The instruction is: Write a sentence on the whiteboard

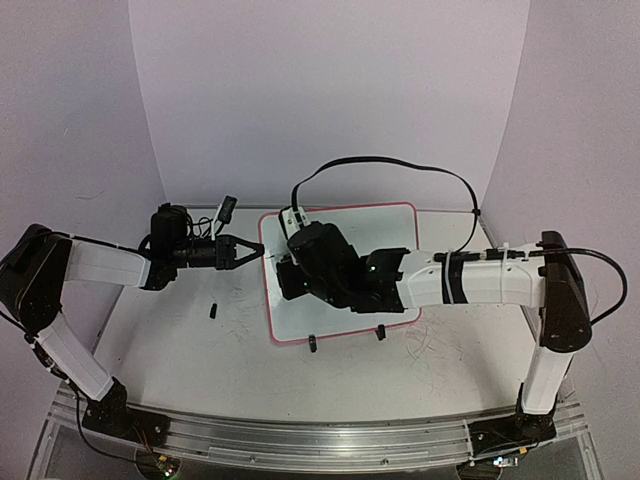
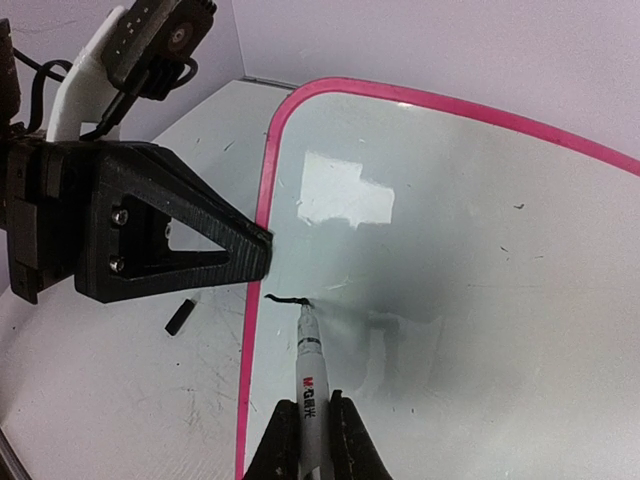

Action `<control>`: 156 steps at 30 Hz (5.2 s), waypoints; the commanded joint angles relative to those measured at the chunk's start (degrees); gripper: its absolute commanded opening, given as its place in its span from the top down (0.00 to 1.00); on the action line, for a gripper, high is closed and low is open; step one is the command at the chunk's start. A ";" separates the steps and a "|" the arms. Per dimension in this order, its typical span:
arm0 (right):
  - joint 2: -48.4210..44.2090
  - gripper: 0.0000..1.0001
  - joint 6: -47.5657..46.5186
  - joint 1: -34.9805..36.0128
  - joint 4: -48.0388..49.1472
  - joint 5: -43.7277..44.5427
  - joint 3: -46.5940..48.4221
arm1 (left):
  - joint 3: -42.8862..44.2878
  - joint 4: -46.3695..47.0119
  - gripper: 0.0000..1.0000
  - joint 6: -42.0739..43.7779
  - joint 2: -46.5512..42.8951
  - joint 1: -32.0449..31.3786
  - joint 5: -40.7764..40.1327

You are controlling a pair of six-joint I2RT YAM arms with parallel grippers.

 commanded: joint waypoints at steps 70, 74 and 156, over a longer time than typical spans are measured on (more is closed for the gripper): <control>-0.76 1.00 -4.44 -0.38 3.25 -2.22 -0.79 | 1.81 2.41 1.00 -0.72 -2.47 -0.10 2.21; -0.87 1.00 -4.00 -0.34 3.25 -2.53 -1.20 | 1.91 2.38 1.00 -0.72 -2.49 -0.11 2.20; 0.80 1.00 -0.75 0.23 1.67 -5.21 -1.84 | 2.00 2.40 1.00 -0.90 -2.96 -0.14 2.38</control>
